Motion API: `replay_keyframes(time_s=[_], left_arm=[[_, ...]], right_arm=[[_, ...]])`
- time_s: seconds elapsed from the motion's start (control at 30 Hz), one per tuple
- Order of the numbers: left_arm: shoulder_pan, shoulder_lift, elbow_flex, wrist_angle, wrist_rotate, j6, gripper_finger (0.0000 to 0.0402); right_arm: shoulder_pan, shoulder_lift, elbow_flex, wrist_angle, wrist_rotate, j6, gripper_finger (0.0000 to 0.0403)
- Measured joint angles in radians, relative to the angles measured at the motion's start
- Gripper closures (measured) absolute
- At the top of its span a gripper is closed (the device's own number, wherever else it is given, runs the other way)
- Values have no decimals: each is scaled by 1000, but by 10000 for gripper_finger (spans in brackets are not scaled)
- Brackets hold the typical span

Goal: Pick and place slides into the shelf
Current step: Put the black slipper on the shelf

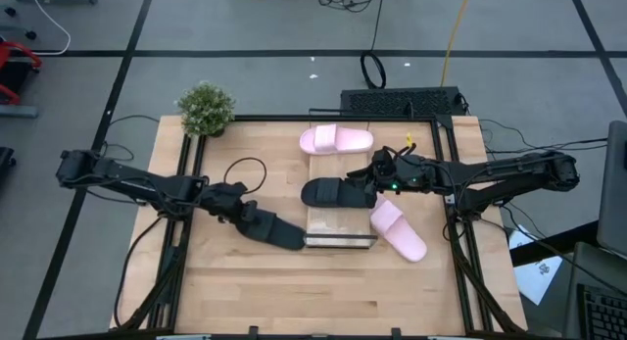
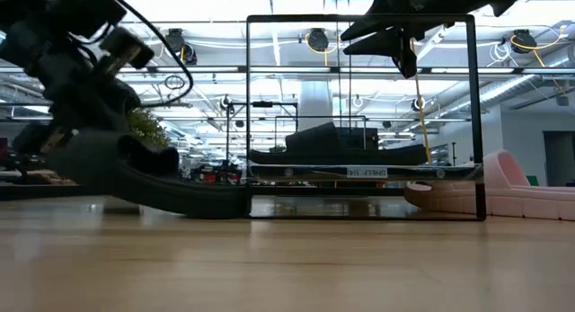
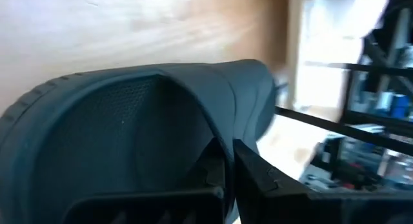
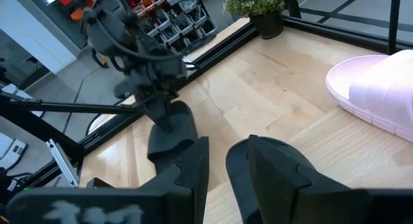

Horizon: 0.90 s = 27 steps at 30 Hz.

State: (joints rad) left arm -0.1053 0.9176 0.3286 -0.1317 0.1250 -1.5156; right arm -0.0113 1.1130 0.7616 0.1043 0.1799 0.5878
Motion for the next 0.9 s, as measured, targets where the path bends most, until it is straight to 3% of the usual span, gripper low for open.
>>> replay_keyframes(time_s=[0.23,0.4,0.5,0.67,0.9], left_arm=[[-30,-197,44,-148,-68,-69,400],[-43,-294,174,-354,-246,-52,400],[-43,-316,257,-365,-361,1,401],[-42,-277,323,-216,-441,92,401],[-42,-74,321,-45,-396,100,401]], right_arm=[[0,0,0,-1,-1,-23,308],[0,0,0,-5,-1,-36,308],[-1,0,0,-3,11,-58,308],[-18,-8,0,7,128,-101,308],[-61,-48,0,32,185,-162,308]])
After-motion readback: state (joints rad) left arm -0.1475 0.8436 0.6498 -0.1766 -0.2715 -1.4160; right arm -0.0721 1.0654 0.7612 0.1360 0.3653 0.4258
